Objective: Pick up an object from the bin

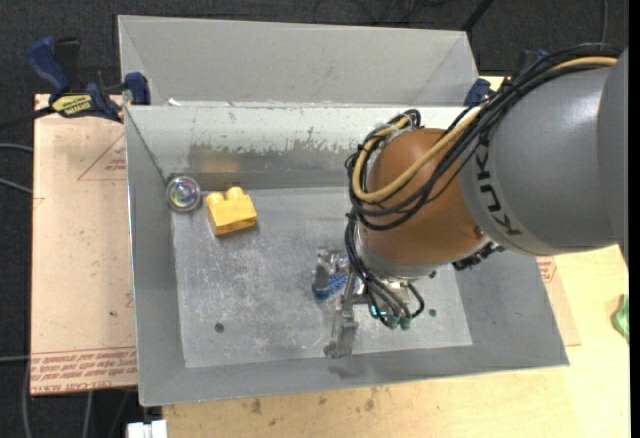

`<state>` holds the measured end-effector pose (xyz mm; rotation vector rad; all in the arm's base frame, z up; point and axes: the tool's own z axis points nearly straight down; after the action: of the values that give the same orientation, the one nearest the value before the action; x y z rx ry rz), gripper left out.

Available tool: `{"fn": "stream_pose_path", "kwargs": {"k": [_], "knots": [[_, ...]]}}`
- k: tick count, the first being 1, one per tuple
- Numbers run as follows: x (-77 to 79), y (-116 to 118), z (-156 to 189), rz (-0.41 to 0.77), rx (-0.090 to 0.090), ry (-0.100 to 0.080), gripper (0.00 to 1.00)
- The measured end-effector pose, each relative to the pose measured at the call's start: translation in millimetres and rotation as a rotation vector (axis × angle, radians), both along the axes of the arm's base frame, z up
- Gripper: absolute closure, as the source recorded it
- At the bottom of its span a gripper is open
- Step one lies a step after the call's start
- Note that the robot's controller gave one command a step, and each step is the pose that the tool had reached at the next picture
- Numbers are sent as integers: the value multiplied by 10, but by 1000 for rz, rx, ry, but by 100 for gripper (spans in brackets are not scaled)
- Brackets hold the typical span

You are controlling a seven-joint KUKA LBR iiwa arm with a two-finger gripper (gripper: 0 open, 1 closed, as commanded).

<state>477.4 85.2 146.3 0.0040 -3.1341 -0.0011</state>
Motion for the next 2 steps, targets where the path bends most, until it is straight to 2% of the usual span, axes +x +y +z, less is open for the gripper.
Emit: {"fn": "stream_pose_path", "kwargs": {"k": [1, 2], "knots": [[534, -378, 39, -72, -1, -13, 0], [758, -340, -780, 299, 2, -6, 0]]}}
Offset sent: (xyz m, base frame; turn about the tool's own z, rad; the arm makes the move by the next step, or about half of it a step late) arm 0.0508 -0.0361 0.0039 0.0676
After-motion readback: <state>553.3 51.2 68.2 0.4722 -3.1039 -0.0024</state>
